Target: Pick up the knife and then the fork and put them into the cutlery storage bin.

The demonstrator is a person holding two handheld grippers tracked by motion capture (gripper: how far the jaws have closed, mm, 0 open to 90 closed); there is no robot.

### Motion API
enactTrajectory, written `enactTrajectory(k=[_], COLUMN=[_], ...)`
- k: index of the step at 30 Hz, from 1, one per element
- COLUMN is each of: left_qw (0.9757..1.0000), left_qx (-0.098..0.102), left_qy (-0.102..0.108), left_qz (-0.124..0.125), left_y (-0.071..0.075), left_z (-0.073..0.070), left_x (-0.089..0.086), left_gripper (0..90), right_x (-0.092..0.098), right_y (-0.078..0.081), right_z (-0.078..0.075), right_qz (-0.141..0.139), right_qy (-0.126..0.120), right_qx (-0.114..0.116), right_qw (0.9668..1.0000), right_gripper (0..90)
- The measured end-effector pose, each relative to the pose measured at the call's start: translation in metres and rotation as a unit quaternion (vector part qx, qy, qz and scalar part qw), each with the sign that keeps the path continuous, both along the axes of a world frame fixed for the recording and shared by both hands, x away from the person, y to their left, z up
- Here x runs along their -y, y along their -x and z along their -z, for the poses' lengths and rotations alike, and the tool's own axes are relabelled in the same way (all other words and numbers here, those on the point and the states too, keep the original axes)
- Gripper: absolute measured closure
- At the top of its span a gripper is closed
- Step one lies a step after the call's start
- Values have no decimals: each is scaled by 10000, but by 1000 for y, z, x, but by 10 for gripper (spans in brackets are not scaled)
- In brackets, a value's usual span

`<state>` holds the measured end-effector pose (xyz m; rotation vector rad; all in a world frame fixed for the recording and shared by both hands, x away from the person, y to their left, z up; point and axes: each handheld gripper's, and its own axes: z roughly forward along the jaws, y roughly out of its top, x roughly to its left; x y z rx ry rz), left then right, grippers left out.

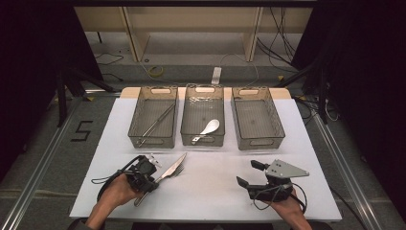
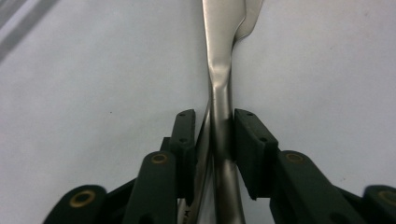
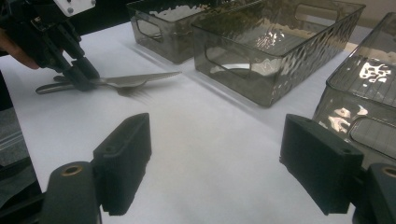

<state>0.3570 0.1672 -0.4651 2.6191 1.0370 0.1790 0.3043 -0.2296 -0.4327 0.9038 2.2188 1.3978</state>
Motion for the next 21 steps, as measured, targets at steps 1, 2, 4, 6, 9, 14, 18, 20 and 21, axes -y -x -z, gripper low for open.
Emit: enactTrajectory(k=[1, 2, 4, 6, 9, 14, 18, 20, 21], left_qw=[10000, 10000, 10000, 9999, 9998, 9989, 9977, 9973, 9974], left_qx=[1, 5, 4, -22, -66, -240, -356, -382, -374], left_qy=[6, 6, 25, 97, 174, 349, 490, 528, 518], left_qz=[0, 1, -26, -48, -93, -203, -292, -326, -320], left_y=[0, 0, -1, -2, -3, -6, -9, -9, -9], left_z=[0, 0, 0, 0, 0, -1, -1, -1, -2], left_x=[0, 0, -1, -2, -4, -8, -12, -12, -12], left_gripper=[722, 740, 767, 776, 781, 787, 789, 791, 792], right_x=[0, 0, 0, 0, 0, 0, 0, 0, 0], right_y=[0, 0, 0, 0, 0, 0, 0, 0, 0], right_z=[0, 0, 0, 0, 0, 0, 0, 0, 0], right_qz=[-2, -2, -3, -4, 2, -3, -8, -5, -4], right_qy=[-1, -4, -14, -14, -12, -7, -12, -8, -6], right_qx=[4, 2, 5, 7, -2, 2, 1, -2, -3], right_qw=[10000, 10000, 10000, 10000, 10000, 10000, 10000, 10000, 10000], right_gripper=[256, 256, 256, 256, 256, 256, 256, 256, 256])
